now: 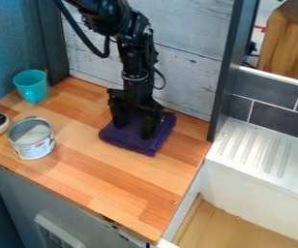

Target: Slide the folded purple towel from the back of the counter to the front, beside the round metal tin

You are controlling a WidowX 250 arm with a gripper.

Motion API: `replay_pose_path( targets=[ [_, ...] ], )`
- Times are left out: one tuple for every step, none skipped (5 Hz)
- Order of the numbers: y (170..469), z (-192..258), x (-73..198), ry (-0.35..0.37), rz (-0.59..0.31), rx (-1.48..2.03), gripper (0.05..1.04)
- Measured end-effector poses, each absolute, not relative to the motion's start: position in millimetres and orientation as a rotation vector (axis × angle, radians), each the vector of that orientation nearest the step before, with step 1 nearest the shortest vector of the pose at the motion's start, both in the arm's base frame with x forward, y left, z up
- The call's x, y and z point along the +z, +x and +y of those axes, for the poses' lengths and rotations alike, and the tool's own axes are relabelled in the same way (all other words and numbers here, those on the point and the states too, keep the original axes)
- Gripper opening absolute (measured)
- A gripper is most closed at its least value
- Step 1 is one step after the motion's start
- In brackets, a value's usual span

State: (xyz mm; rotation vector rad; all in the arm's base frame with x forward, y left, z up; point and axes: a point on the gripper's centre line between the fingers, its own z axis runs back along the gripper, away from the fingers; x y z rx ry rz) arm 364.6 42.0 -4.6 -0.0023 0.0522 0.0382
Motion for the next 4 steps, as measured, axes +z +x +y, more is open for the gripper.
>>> replay_pose_path(
  targets=[
    [315,41,-2,0.015,0.199,0.021,1.000],
    [267,43,1,0.032,0.316,0.009,1.000],
    [259,47,1,0.025,0.325,0.011,1.000],
    [262,48,0,0.024,0.304,0.011,1.000]
  ],
)
